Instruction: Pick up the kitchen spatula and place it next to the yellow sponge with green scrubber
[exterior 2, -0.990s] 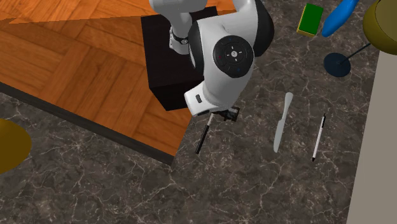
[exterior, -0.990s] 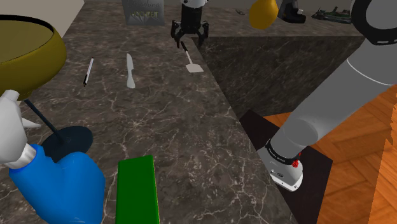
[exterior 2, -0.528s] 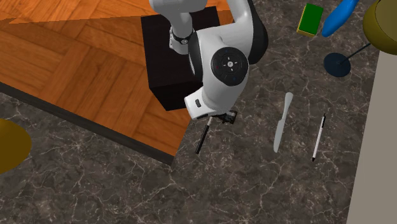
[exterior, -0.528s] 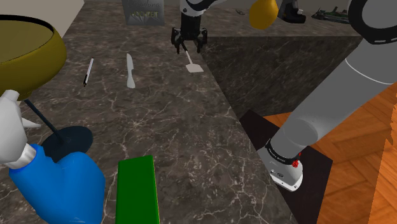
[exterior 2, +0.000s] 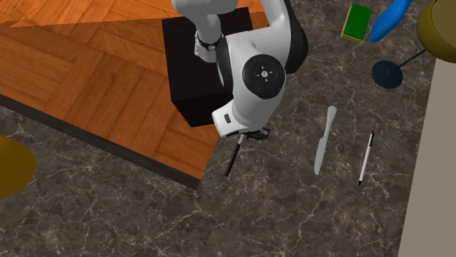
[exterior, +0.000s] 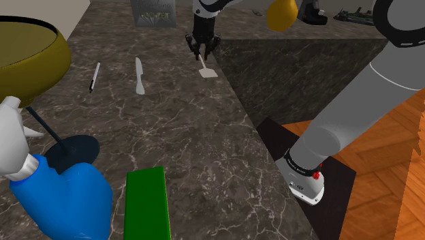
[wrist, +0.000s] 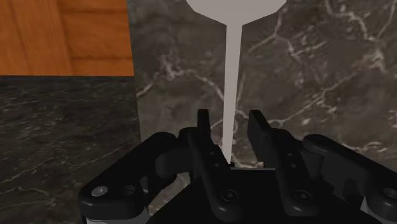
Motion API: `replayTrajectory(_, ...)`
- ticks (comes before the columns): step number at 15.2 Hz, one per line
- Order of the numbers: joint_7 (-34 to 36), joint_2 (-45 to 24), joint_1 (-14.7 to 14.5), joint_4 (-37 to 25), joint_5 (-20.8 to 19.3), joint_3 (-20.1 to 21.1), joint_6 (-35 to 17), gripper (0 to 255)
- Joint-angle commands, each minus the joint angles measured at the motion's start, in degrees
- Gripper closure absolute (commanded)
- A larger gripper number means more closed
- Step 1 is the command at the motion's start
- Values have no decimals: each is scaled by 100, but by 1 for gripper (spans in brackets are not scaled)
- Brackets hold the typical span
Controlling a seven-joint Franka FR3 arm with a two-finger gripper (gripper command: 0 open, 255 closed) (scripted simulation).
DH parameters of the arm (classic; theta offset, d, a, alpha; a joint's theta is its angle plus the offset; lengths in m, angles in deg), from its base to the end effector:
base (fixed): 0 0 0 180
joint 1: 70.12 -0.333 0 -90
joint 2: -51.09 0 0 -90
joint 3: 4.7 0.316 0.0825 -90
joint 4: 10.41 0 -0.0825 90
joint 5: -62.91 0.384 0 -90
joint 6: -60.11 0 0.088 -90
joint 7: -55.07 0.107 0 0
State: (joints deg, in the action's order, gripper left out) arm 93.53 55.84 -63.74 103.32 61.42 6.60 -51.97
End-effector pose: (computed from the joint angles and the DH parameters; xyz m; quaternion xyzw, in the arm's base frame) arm 0.5379 0.0470 0.5049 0.9582 -0.2841 0.0318 0.0092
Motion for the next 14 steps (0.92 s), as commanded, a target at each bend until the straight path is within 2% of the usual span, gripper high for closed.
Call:
replayTrajectory(1,0,0,0,0,0,0,0,255)
replayTrajectory(8,0,0,0,0,0,0,0,255)
replayTrajectory(14,-23,46,2,-411,14,-5,456,255)
